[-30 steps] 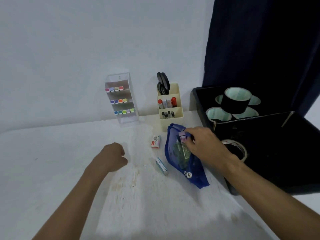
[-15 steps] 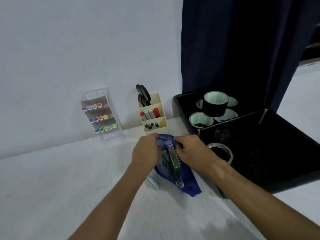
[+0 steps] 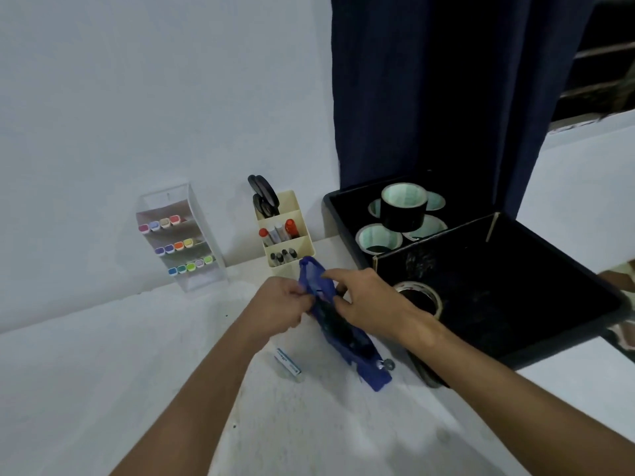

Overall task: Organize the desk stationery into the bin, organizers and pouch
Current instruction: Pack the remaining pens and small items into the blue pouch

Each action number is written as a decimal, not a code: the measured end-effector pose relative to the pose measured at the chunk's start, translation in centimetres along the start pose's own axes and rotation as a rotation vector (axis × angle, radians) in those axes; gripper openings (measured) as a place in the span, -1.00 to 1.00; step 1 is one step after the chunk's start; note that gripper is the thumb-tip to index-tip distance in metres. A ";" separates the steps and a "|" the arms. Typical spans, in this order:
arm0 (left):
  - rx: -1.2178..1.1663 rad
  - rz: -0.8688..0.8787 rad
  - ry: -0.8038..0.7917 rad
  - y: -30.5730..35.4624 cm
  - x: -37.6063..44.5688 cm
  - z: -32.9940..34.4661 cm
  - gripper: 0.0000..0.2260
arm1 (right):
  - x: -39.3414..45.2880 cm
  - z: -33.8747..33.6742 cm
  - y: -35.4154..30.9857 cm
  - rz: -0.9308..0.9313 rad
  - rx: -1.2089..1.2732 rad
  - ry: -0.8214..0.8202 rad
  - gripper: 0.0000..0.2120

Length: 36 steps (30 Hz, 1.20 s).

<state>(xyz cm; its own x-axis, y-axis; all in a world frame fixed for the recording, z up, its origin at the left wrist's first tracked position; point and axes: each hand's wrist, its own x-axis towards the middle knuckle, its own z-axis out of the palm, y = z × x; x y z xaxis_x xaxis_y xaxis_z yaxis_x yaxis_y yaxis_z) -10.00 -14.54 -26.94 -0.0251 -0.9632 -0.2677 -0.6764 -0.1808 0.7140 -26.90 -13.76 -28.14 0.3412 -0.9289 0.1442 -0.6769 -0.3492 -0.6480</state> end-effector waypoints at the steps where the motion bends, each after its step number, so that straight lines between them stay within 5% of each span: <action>1: -0.050 -0.001 0.006 0.3 -0.1 -0.2 -0.86 | -0.1 -0.2 -0.1 0.011 0.004 -0.002 -0.65; 7: -0.053 -0.079 0.039 -0.3 -0.3 -0.2 -0.91 | -2.0 -0.2 -1.9 0.102 0.097 -0.035 -0.66; 11: -0.158 -0.129 0.028 -0.7 0.0 -0.1 -0.79 | -5.7 0.5 -3.5 0.273 0.116 -0.260 0.02; 13: -0.204 -0.139 0.014 -0.7 0.1 -0.1 -0.83 | -7.5 1.2 -4.1 0.321 -0.013 -0.309 0.19; 22: -0.041 0.109 0.039 0.9 -1.8 -1.1 -0.94 | -7.2 0.8 -2.9 0.169 0.270 0.189 -0.33; 26: -0.060 0.314 -0.072 3.2 -4.2 -1.5 -0.86 | -6.5 -0.2 -3.1 0.136 0.374 0.385 -0.53; 30: -0.025 0.384 -0.036 3.8 -4.3 -1.2 -0.83 | -6.1 -0.1 -2.7 0.112 0.356 0.437 -0.78; 36: -0.185 0.332 0.009 4.9 -3.6 -0.8 -0.84 | -5.6 0.4 -2.1 0.083 0.290 0.452 -0.82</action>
<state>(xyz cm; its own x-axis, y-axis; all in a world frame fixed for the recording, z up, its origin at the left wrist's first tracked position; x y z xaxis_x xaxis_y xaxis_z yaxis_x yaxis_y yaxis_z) -12.64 -12.13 -21.91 -0.2139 -0.9769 0.0028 -0.4877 0.1092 0.8662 -27.18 -7.81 -27.88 -0.0637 -0.9346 0.3499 -0.4598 -0.2837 -0.8415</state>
